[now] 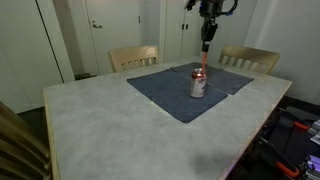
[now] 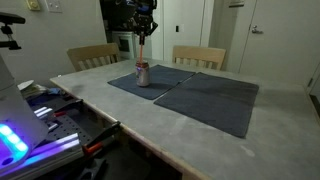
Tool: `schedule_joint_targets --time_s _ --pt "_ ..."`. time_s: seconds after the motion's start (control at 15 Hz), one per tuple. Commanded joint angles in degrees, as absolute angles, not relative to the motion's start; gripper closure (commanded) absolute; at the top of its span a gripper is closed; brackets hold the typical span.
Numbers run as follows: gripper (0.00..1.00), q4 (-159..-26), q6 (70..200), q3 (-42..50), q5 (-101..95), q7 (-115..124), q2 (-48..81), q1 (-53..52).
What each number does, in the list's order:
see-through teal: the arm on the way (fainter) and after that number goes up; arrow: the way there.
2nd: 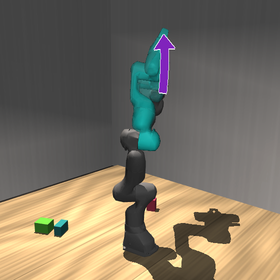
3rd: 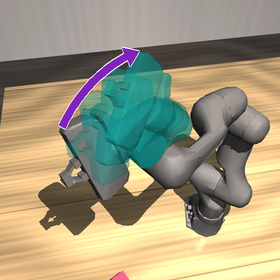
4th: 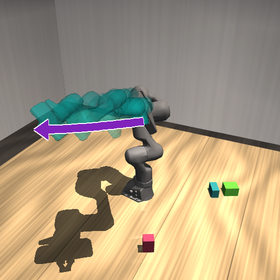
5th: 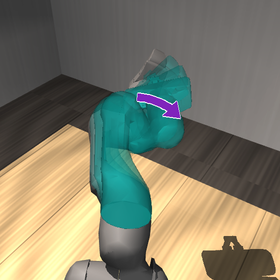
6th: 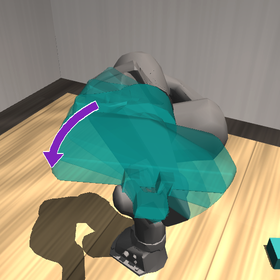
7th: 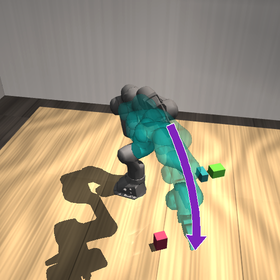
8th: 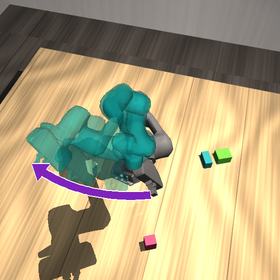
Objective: Put the straw in the can and then put it back on the table again
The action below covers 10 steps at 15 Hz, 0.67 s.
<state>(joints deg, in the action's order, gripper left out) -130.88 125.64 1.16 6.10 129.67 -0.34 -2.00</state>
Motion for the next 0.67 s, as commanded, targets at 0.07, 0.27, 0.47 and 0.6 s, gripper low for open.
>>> schedule_joint_targets --time_s 0.07,0.27,0.47,0.6 --pt "0.98 -132.8 124.7 0.6 5.0 129.4 -4.1 -1.1" --pt "0.98 -132.9 124.1 0.4 3.7 130.0 -5.5 -1.0" --pt "0.98 -132.7 123.0 0.2 2.1 130.3 -6.8 -0.9" --pt "0.98 -132.6 122.1 0.0 0.9 130.8 -7.8 -0.8"
